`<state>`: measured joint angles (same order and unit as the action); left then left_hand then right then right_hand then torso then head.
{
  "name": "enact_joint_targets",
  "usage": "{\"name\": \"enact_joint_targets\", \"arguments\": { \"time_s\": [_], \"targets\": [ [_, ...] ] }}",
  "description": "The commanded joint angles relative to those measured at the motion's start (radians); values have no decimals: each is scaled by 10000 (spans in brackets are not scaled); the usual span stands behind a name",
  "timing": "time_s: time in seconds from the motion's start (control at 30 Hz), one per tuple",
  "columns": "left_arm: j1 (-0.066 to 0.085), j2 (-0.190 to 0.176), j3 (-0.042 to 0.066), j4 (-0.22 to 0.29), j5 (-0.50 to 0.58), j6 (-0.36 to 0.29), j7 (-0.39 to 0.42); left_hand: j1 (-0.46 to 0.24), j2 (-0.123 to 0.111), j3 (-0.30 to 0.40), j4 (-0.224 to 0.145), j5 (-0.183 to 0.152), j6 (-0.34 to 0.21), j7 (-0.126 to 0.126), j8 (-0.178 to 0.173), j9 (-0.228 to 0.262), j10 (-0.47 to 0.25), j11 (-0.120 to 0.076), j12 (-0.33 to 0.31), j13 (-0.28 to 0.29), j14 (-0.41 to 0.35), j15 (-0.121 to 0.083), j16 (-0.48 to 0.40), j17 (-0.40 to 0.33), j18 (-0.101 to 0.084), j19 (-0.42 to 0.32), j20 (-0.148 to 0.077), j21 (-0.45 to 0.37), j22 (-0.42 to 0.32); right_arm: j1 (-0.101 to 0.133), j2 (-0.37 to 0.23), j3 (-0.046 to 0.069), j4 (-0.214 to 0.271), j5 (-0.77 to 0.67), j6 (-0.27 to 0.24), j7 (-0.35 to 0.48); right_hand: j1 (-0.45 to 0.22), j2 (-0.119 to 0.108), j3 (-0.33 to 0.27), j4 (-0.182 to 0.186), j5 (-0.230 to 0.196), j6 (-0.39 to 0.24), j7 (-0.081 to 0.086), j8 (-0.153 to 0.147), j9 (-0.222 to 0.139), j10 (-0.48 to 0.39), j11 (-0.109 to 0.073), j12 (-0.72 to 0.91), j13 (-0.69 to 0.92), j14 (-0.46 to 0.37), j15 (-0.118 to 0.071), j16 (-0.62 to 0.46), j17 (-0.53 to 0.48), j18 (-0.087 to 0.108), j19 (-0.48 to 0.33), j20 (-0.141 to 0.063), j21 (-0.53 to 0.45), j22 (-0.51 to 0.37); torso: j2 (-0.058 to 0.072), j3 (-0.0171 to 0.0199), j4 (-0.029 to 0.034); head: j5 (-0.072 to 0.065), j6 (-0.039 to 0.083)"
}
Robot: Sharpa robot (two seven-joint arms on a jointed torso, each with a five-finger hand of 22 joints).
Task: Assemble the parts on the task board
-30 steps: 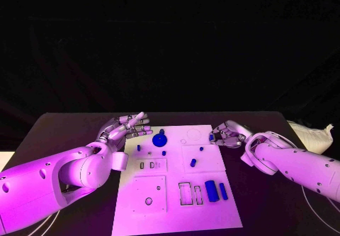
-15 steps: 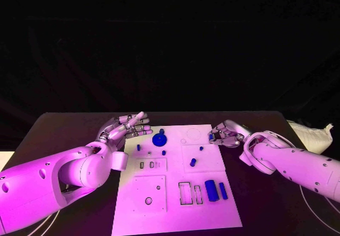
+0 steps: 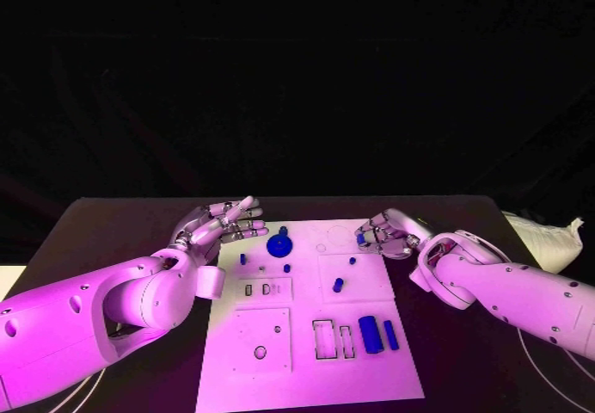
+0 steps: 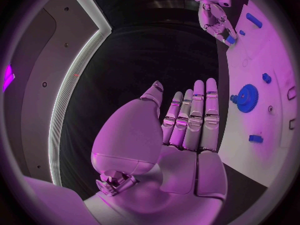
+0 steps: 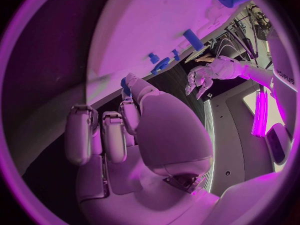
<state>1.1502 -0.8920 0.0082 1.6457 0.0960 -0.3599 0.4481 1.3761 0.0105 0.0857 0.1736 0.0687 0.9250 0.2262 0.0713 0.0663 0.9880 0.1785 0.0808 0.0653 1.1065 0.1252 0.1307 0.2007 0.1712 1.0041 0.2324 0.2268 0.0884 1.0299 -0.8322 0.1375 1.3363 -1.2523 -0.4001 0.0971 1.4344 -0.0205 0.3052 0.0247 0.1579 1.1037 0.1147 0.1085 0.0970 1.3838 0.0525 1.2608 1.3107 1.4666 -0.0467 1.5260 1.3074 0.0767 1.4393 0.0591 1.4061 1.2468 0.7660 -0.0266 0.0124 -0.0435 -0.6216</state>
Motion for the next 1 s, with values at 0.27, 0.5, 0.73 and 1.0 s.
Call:
{"name": "enact_joint_targets", "arguments": {
  "time_s": [0.27, 0.5, 0.73, 1.0],
  "targets": [
    [-18, 131, -7, -168, 72, 186, 61, 7, 112, 1, -77, -31, 63, -5, -39, -11, 23, -7, -29, -10, 43, 7, -39, 15, 109, 94, -6, -63, -12, 129, 168, 29, 1459, -1035, -369, -1823, -178, 251, 147, -22, -31, 115, -80, 116, 311, 401, -312, -37, 299, 863, -29, 40, 1784, -119, 12, -48, 22, -23, -192, -69, 20, 86, -48],
    [-43, 205, -13, -345, 155, 251, -53, 9, 115, 3, -84, -30, 59, -4, -42, -12, 19, -6, -32, -11, 43, 8, -44, 18, 109, 96, -6, -66, -14, 119, 691, 26, 2281, -1595, -113, -2844, -488, 165, 186, -1, 198, 110, -97, 89, 356, 401, -327, -68, 292, 851, -42, 9, 1729, -107, -3, -53, -5, -69, -277, -72, 97, 261, -208],
    [-57, 252, -20, -411, 215, 299, -102, 9, 116, 1, -92, -31, 47, -3, -48, -14, 7, -3, -41, -13, 40, 10, -52, 22, 108, 96, -6, -71, -17, 42, 1340, -89, 2707, -2234, 342, -3604, -652, 120, 196, 15, 310, 113, -103, 77, 381, 395, -330, -97, 280, 843, -47, -14, 1689, -103, -9, -59, -20, -91, -313, -112, 119, 527, -398],
    [-59, 255, -21, -459, 225, 278, -47, 12, 118, 1, -105, -30, 34, 1, -55, -17, -11, 1, -52, -17, 34, 13, -63, 27, 107, 97, -5, -79, -22, -124, 2117, -340, 2663, -2872, 775, -4206, -725, 87, 184, 24, 309, 108, -105, 68, 391, 357, -332, -184, 221, 833, -49, -40, 1639, -98, -19, -61, -36, -120, -296, -104, 137, 689, -500]
  ]
}}
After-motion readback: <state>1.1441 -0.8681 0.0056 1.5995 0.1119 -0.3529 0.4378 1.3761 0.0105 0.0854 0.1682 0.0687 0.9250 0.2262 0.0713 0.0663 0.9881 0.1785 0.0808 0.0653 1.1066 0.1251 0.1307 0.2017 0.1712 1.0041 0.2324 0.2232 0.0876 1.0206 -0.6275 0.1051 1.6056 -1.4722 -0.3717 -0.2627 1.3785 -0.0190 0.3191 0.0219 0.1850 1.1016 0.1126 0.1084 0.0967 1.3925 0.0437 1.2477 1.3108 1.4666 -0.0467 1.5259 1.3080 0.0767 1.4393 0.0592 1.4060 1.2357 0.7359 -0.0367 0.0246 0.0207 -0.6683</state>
